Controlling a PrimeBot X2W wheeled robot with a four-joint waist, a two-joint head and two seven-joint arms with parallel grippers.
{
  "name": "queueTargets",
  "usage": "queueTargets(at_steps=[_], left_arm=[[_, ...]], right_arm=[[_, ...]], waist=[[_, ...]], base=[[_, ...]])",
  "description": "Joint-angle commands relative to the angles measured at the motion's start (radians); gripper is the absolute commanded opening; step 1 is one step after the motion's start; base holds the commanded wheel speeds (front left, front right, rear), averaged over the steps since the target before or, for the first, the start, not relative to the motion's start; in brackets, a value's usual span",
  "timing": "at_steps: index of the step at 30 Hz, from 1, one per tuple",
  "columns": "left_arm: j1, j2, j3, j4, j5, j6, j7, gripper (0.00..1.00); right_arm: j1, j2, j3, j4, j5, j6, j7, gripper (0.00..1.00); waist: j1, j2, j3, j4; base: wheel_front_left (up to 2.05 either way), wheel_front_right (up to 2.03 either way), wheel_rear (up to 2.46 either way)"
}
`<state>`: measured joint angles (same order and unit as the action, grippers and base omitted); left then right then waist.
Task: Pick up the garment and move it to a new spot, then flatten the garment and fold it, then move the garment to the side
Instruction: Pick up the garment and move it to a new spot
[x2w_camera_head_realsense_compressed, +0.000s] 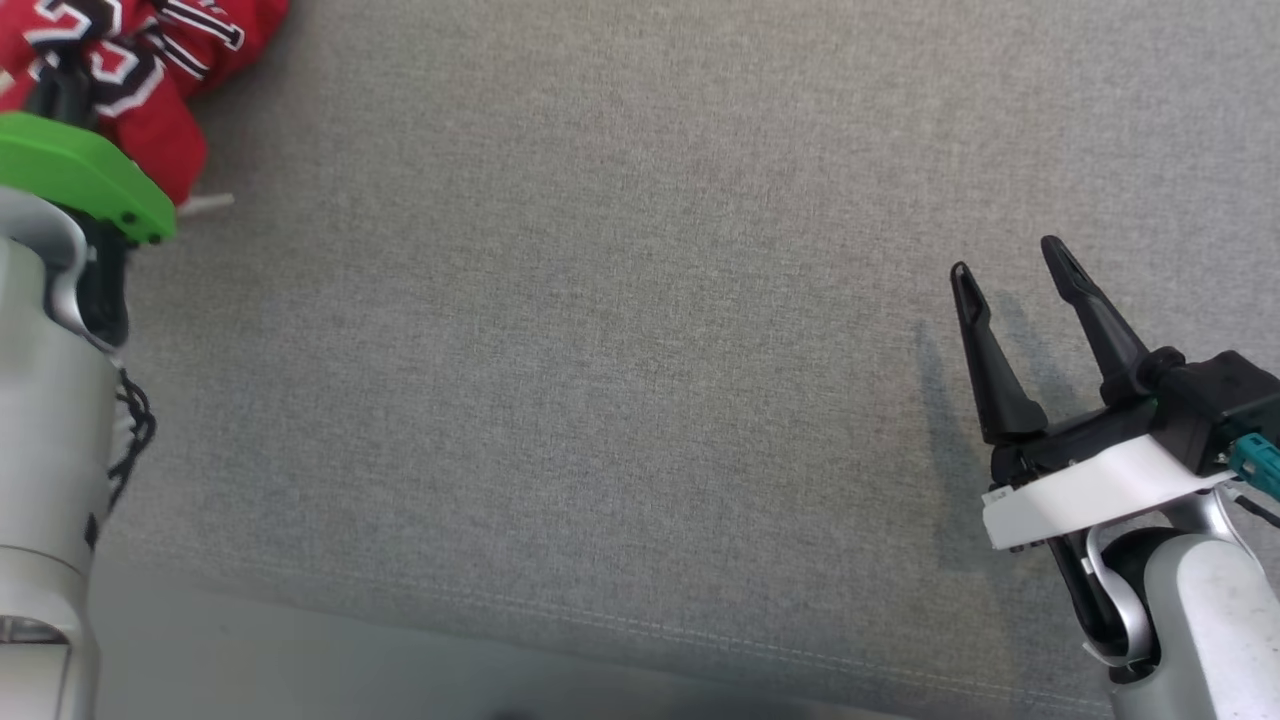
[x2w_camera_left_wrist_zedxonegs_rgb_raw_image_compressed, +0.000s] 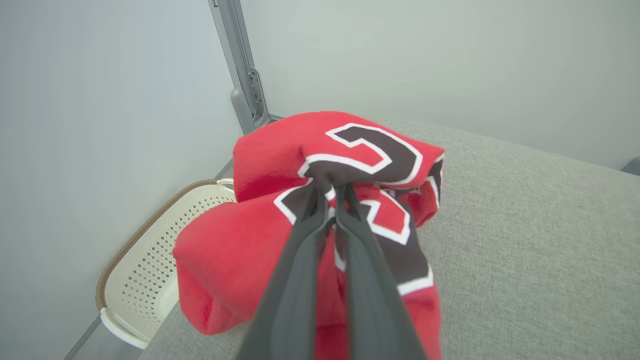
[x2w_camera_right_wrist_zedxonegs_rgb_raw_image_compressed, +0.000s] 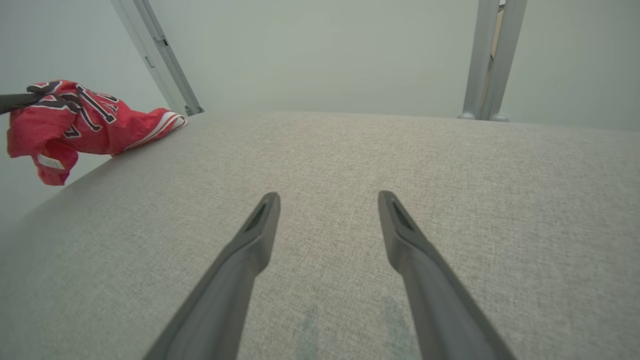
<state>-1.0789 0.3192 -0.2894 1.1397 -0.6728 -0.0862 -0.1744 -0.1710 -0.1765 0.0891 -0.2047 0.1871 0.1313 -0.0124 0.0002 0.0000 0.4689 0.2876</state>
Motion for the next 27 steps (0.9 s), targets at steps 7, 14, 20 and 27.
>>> queueTargets(at_steps=[7, 14, 20, 27], left_arm=[[-0.052, 0.061, -0.060, -0.137, 0.114, 0.058, -0.084, 0.00], [0.057, 0.041, -0.106, -0.341, 0.170, 0.116, -0.089, 0.00], [0.239, 0.013, -0.161, -0.561, 0.178, 0.174, -0.012, 0.00], [0.383, -0.025, -0.266, -0.740, 0.205, 0.210, 0.117, 0.00]], right_arm=[[0.030, 0.049, 0.004, 0.059, 0.016, -0.001, -0.055, 1.00], [0.060, 0.082, -0.006, 0.092, 0.026, -0.001, -0.089, 1.00], [0.075, 0.103, 0.004, 0.114, 0.034, -0.001, -0.111, 1.00], [0.058, 0.118, 0.011, 0.134, 0.052, -0.001, -0.145, 1.00]], waist=[[-0.0002, 0.0000, -0.157, -0.053], [-0.0002, 0.0000, -0.238, -0.135], [-0.0002, 0.0000, -0.268, -0.250], [-0.0002, 0.0000, -0.233, -0.414]], base=[[0.00, 0.00, 0.00], [0.00, 0.00, 0.00], [0.00, 0.00, 0.00], [0.00, 0.00, 0.00]])
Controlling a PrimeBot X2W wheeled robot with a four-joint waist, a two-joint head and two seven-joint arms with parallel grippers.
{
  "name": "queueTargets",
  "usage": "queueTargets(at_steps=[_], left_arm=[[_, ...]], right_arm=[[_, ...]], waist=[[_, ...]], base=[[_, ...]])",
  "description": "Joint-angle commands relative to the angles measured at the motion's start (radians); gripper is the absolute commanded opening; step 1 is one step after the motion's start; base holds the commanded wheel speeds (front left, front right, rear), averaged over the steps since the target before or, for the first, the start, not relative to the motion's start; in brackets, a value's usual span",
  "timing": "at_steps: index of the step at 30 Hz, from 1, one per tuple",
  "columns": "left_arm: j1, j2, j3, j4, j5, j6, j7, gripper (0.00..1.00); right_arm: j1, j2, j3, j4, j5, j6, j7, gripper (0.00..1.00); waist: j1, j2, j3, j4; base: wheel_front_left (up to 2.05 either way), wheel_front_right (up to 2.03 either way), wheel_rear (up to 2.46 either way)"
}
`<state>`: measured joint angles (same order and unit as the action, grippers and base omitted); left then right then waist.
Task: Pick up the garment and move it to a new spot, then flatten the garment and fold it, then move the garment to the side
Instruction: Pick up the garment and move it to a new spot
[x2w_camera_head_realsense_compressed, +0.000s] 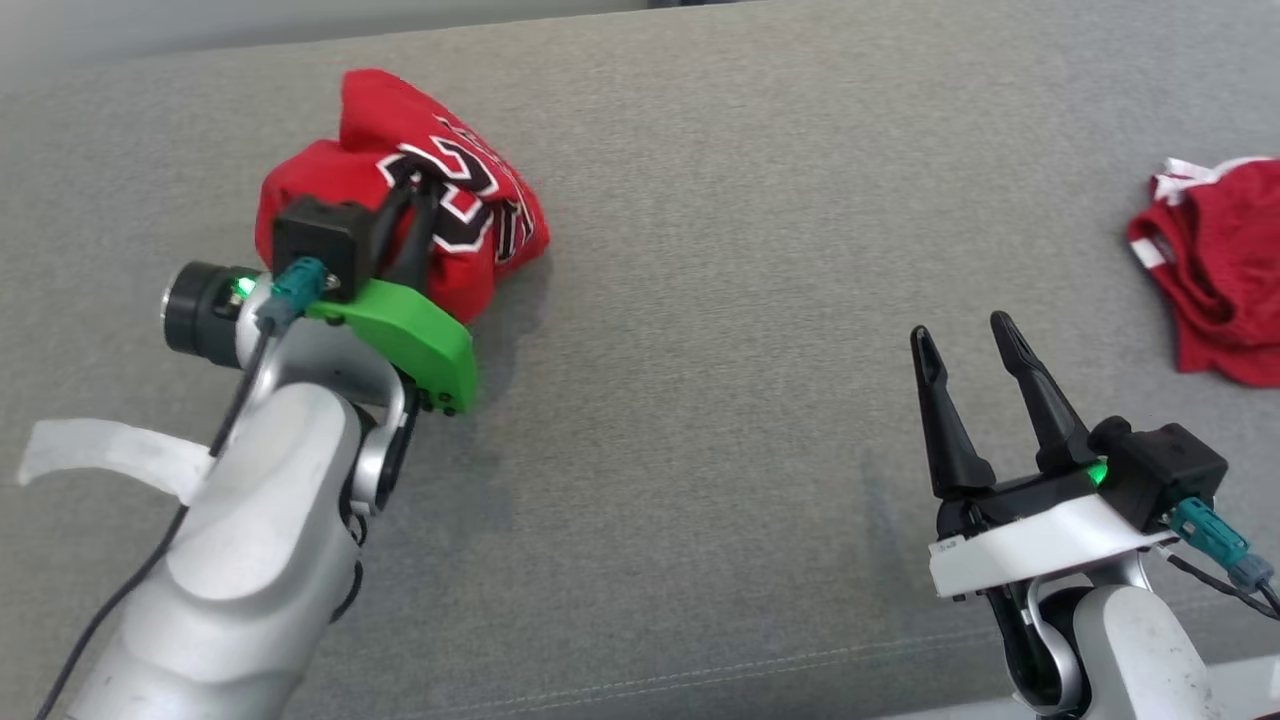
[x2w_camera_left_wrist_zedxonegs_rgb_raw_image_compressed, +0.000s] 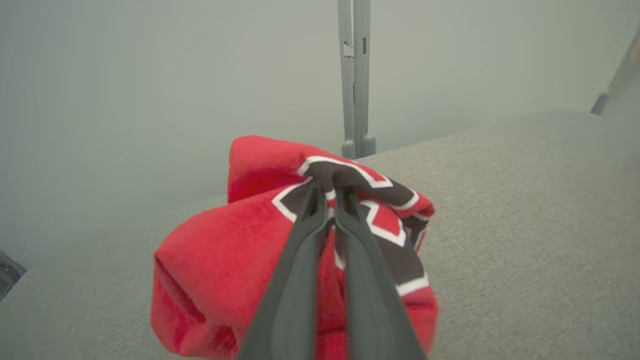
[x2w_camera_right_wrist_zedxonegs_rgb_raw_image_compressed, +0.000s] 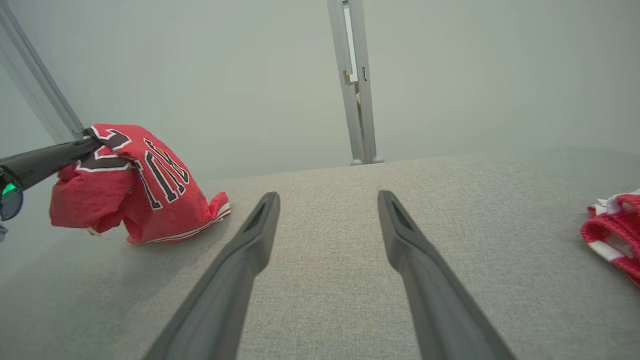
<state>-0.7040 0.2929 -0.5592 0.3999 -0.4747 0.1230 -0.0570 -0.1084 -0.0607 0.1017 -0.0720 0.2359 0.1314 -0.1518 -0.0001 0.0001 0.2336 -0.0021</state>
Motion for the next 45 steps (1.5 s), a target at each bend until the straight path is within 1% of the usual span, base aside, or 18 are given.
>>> queueTargets(at_steps=[1, 3, 5, 6, 8, 9, 12, 15, 16, 18, 21, 25, 28, 30, 34, 36, 41, 45], left_arm=[[0.020, -0.007, -0.014, -0.016, 0.006, -0.001, 0.016, 0.00], [0.032, -0.012, -0.049, -0.039, 0.026, 0.005, 0.047, 0.00], [0.037, -0.022, -0.085, -0.054, 0.043, -0.001, 0.076, 0.00], [0.036, -0.031, -0.120, -0.058, 0.058, -0.011, 0.106, 0.00], [0.036, -0.049, -0.156, -0.053, 0.068, -0.025, 0.131, 0.00], [0.039, -0.068, -0.193, -0.044, 0.077, -0.040, 0.155, 0.00], [0.037, -0.098, -0.248, -0.017, 0.090, -0.067, 0.181, 0.00], [0.022, -0.121, -0.277, 0.024, 0.093, -0.088, 0.188, 0.00], [0.016, -0.133, -0.282, 0.035, 0.090, -0.093, 0.182, 0.04], [-0.001, -0.152, -0.296, 0.053, 0.095, -0.108, 0.167, 1.00], [-0.010, -0.175, -0.301, 0.055, 0.089, -0.123, 0.119, 1.00], [-0.013, -0.194, -0.298, 0.008, 0.065, -0.152, 0.046, 1.00], [0.000, -0.199, -0.287, -0.054, 0.048, -0.161, -0.003, 1.00], [0.013, -0.193, -0.273, -0.100, 0.040, -0.154, -0.028, 1.00], [0.042, -0.166, -0.227, -0.189, 0.025, -0.114, -0.073, 1.00], [0.063, -0.147, -0.190, -0.231, 0.013, -0.082, -0.095, 1.00], [0.114, -0.091, -0.083, -0.309, -0.008, -0.011, -0.157, 1.00], [0.162, -0.044, 0.020, -0.349, -0.032, 0.037, -0.188, 1.00]], right_arm=[[-0.009, 0.003, -0.002, 0.006, 0.010, -0.001, -0.013, 1.00], [-0.016, 0.005, 0.001, 0.017, 0.018, -0.001, -0.025, 1.00], [-0.018, 0.007, -0.002, 0.028, 0.028, -0.001, -0.038, 1.00], [-0.019, 0.008, -0.004, 0.040, 0.036, -0.001, -0.050, 1.00], [-0.019, 0.009, -0.007, 0.054, 0.045, -0.001, -0.064, 1.00], [-0.021, 0.010, -0.007, 0.065, 0.061, -0.001, -0.076, 1.00], [-0.028, 0.010, -0.003, 0.077, 0.083, -0.001, -0.089, 1.00], [-0.038, 0.010, 0.001, 0.086, 0.097, -0.001, -0.097, 1.00], [-0.042, 0.010, 0.002, 0.088, 0.100, -0.001, -0.100, 1.00], [-0.049, 0.010, 0.003, 0.093, 0.099, -0.001, -0.105, 1.00], [-0.057, 0.009, -0.003, 0.101, 0.089, -0.001, -0.108, 1.00], [-0.067, 0.009, -0.017, 0.103, 0.068, -0.001, -0.110, 1.00], [-0.074, 0.009, -0.030, 0.104, 0.046, -0.001, -0.110, 1.00], [-0.080, 0.009, -0.037, 0.101, 0.031, -0.001, -0.106, 1.00], [-0.087, 0.005, -0.043, 0.096, 0.007, -0.001, -0.093, 1.00], [-0.093, 0.000, -0.041, 0.094, -0.004, -0.001, -0.086, 1.00], [-0.100, -0.009, -0.039, 0.093, -0.024, -0.001, -0.073, 1.00], [-0.102, -0.012, -0.034, 0.098, -0.031, -0.001, -0.065, 1.00]], waist=[[0.0001, -0.0001, 0.011, -0.150], [0.0001, -0.0001, 0.027, -0.203], [0.0001, -0.0001, 0.045, -0.248], [0.0001, -0.0001, 0.061, -0.289], [0.0001, -0.0001, 0.074, -0.321], [0.0001, -0.0001, 0.088, -0.349], [0.0001, -0.0001, 0.110, -0.373], [0.0001, -0.0001, 0.130, -0.382], [0.0001, -0.0001, 0.135, -0.382], [0.0001, -0.0001, 0.142, -0.377], [0.0001, -0.0001, 0.145, -0.358], [0.0001, -0.0001, 0.126, -0.313], [0.0001, -0.0001, 0.103, -0.268], [0.0001, -0.0001, 0.088, -0.238], [0.0001, -0.0001, 0.058, -0.178], [0.0001, -0.0001, 0.046, -0.154], [0.0001, -0.0001, 0.020, -0.100], [0.0001, -0.0001, 0.004, -0.074]], base=[[0.00, 0.00, 0.00], [0.00, 0.00, 0.00], [0.00, 0.00, 0.00], [0.00, 0.00, 0.00], [0.00, 0.00, 0.00], [0.00, 0.00, 0.00], [0.00, 0.00, 0.00], [0.00, 0.00, 0.00], [0.00, 0.00, 0.00], [0.00, 0.00, 0.00], [0.00, 0.00, 0.00], [0.00, 0.00, 0.00], [0.00, 0.00, 0.00], [0.00, 0.00, 0.00], [0.00, 0.00, 0.00], [0.00, 0.00, 0.00], [0.00, 0.00, 0.00], [0.00, 0.00, 0.00]])
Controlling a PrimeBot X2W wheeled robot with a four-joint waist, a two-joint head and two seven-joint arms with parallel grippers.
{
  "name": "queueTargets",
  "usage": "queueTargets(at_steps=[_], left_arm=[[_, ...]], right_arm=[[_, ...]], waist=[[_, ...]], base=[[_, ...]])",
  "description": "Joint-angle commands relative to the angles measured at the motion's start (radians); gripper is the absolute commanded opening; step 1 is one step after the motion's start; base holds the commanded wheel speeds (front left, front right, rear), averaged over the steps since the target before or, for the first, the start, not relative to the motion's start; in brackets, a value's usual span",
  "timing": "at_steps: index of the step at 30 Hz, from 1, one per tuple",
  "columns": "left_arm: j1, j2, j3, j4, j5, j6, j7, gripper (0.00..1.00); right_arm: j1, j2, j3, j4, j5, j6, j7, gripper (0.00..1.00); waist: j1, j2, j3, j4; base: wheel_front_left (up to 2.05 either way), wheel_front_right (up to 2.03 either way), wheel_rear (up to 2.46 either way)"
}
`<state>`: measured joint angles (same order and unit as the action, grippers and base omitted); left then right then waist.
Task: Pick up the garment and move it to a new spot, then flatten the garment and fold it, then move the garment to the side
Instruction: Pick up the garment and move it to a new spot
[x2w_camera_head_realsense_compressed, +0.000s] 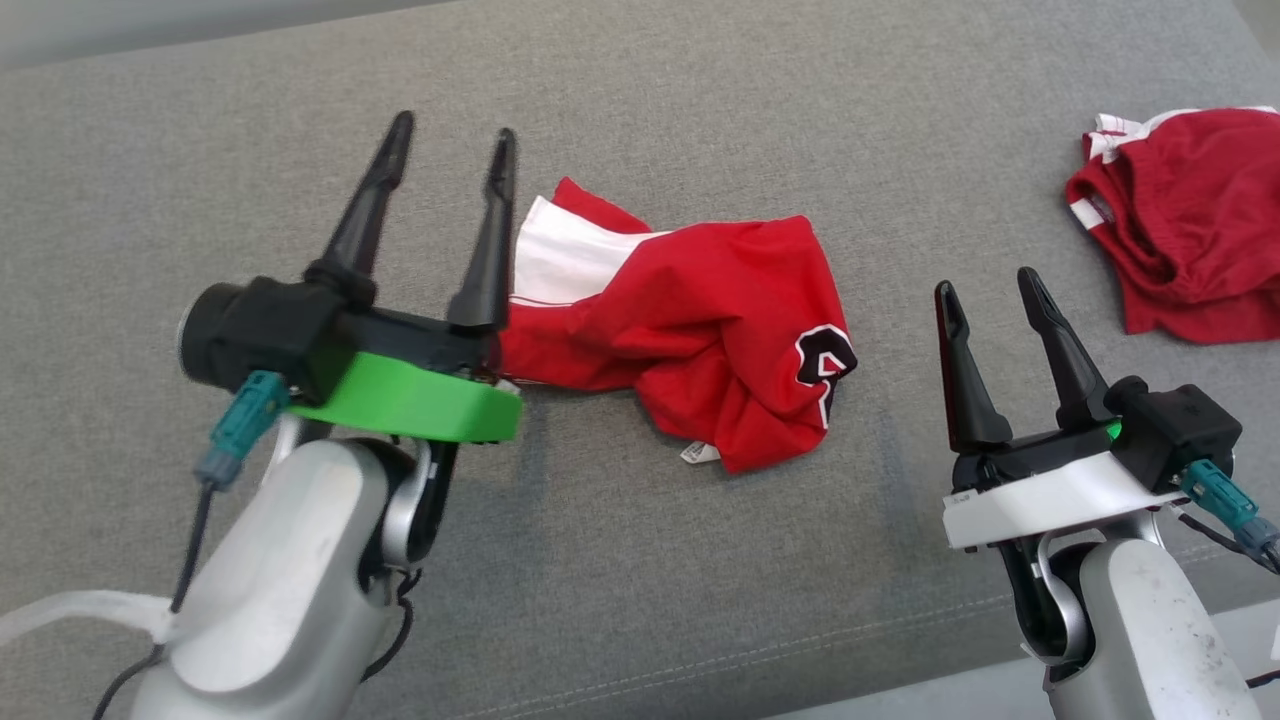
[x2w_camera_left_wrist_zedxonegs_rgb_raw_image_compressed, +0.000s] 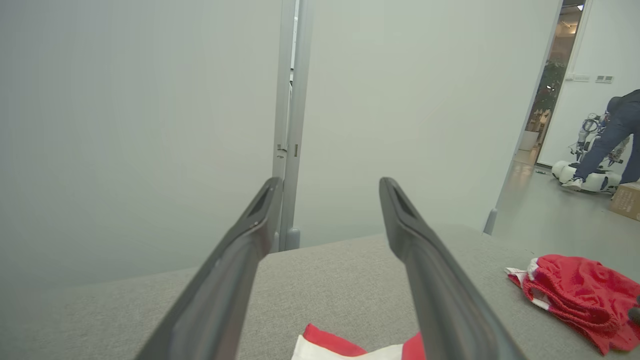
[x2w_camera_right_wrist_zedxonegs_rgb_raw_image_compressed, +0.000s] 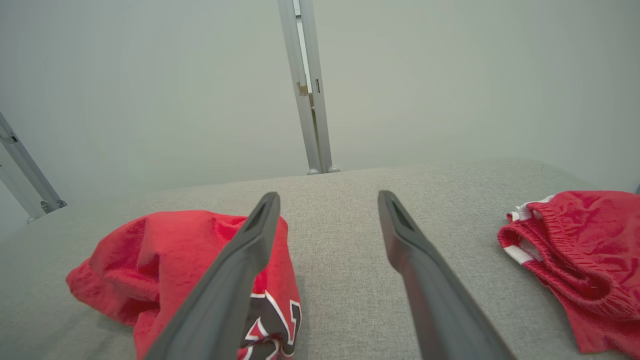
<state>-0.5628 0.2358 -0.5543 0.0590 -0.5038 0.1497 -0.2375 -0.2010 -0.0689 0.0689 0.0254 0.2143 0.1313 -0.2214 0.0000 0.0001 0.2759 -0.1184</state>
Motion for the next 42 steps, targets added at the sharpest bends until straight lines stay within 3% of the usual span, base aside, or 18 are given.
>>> queueTargets(at_steps=[1, 9, 15, 24, 42], left_arm=[[0.032, 0.025, 0.040, -0.015, -0.005, 0.019, -0.013, 1.00], [0.182, 0.089, 0.251, -0.089, 0.007, 0.062, -0.028, 1.00], [0.339, 0.082, 0.361, -0.131, 0.054, 0.025, -0.027, 1.00], [0.498, 0.067, 0.395, -0.117, 0.127, -0.005, -0.027, 1.00], [0.587, 0.060, 0.365, -0.061, 0.159, -0.018, -0.023, 1.00]], right_arm=[[-0.009, -0.005, 0.002, 0.003, -0.011, -0.001, 0.006, 1.00], [0.015, -0.014, 0.015, 0.014, -0.018, -0.001, 0.017, 1.00], [0.046, -0.023, 0.023, 0.015, -0.026, -0.001, 0.028, 1.00], [0.112, -0.031, 0.024, 0.011, -0.036, -0.001, 0.048, 1.00], [0.207, -0.011, -0.015, -0.046, -0.066, -0.001, 0.092, 1.00]], waist=[[0.0000, -0.0001, -0.042, 0.047], [0.0000, -0.0001, -0.083, 0.070], [0.0000, -0.0001, -0.113, 0.078], [0.0000, -0.0001, -0.166, 0.092], [0.0000, -0.0001, -0.218, 0.081]], base=[[0.00, 0.00, 0.00], [0.00, 0.00, 0.00], [0.00, 0.00, 0.00], [0.00, 0.00, 0.00], [0.00, 0.00, 0.00]])
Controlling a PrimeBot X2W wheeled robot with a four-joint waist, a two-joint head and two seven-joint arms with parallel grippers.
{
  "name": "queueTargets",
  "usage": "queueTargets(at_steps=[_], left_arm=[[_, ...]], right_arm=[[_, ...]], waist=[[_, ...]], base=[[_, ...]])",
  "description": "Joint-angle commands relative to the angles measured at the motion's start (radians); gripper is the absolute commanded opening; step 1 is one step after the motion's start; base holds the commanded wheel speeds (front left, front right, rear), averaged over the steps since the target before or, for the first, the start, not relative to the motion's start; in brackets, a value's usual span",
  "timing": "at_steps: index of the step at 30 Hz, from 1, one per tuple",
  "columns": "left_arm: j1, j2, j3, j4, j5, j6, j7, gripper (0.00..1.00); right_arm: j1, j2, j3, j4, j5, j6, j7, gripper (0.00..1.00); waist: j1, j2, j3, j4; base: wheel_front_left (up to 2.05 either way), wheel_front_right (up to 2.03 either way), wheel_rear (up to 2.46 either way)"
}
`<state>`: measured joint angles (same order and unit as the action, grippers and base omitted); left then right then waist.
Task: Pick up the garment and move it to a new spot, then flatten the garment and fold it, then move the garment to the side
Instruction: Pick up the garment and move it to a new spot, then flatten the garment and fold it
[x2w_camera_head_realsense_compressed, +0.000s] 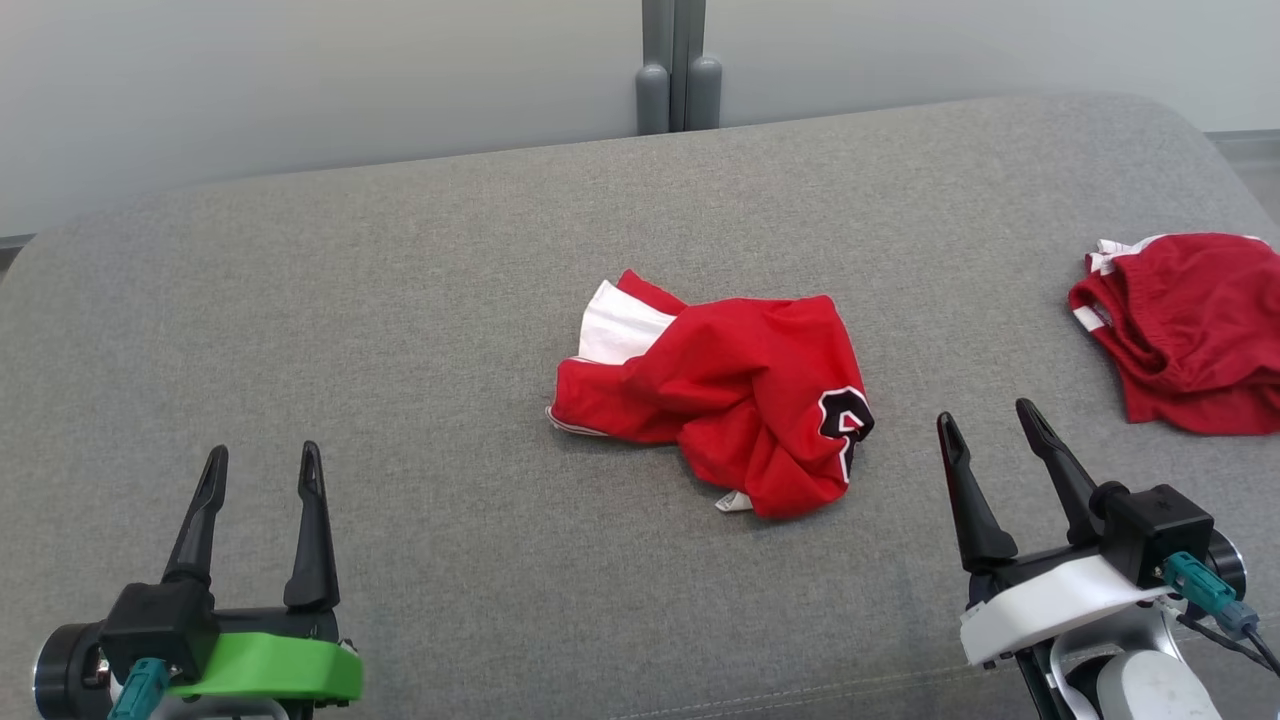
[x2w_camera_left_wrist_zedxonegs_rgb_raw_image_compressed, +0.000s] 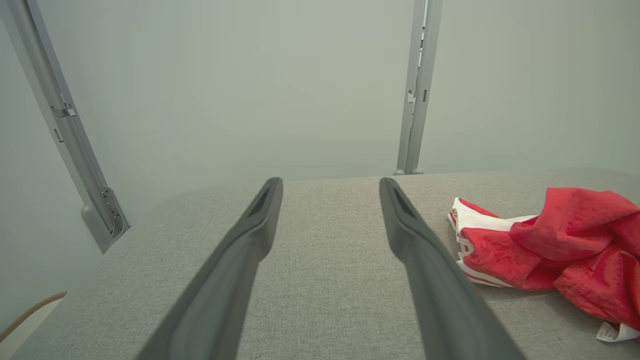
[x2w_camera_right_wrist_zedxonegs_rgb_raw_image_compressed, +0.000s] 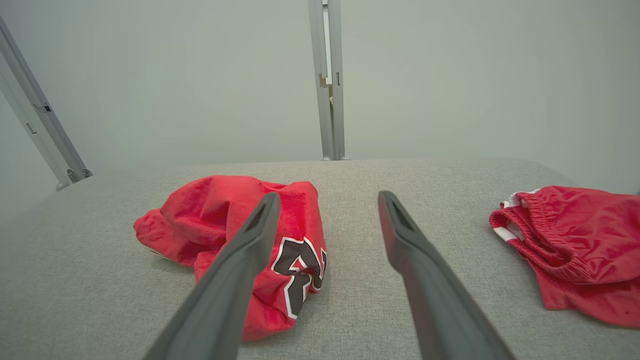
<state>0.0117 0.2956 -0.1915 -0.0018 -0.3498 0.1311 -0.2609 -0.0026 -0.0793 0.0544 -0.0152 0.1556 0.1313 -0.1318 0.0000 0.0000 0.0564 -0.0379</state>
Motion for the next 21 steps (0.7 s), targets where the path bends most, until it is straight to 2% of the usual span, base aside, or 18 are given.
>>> queueTargets(at_steps=[1, 7, 11, 21], left_arm=[[0.012, 0.000, 0.001, 0.000, 0.006, 0.001, 0.000, 1.00], [-0.010, -0.004, -0.009, -0.001, 0.006, 0.001, 0.000, 1.00], [-0.033, -0.013, -0.019, 0.001, 0.009, -0.001, -0.001, 1.00], [-0.077, -0.051, -0.042, 0.015, 0.011, -0.012, -0.004, 1.00]], right_arm=[[0.012, 0.000, -0.002, -0.007, -0.010, -0.001, 0.005, 1.00], [0.013, 0.000, -0.001, -0.024, -0.014, -0.001, 0.014, 1.00], [-0.018, -0.031, 0.031, -0.031, -0.020, -0.001, 0.033, 1.00], [-0.181, -0.162, 0.268, 0.066, -0.004, -0.001, 0.103, 1.00]], waist=[[0.0000, 0.0000, 0.003, 0.001], [0.0000, 0.0000, 0.017, 0.012], [0.0000, 0.0000, 0.033, 0.049], [0.0000, 0.0000, 0.102, 0.171]], base=[[0.00, 0.00, 0.00], [0.00, 0.00, 0.00], [0.00, 0.00, 0.00], [0.00, 0.00, 0.00]])
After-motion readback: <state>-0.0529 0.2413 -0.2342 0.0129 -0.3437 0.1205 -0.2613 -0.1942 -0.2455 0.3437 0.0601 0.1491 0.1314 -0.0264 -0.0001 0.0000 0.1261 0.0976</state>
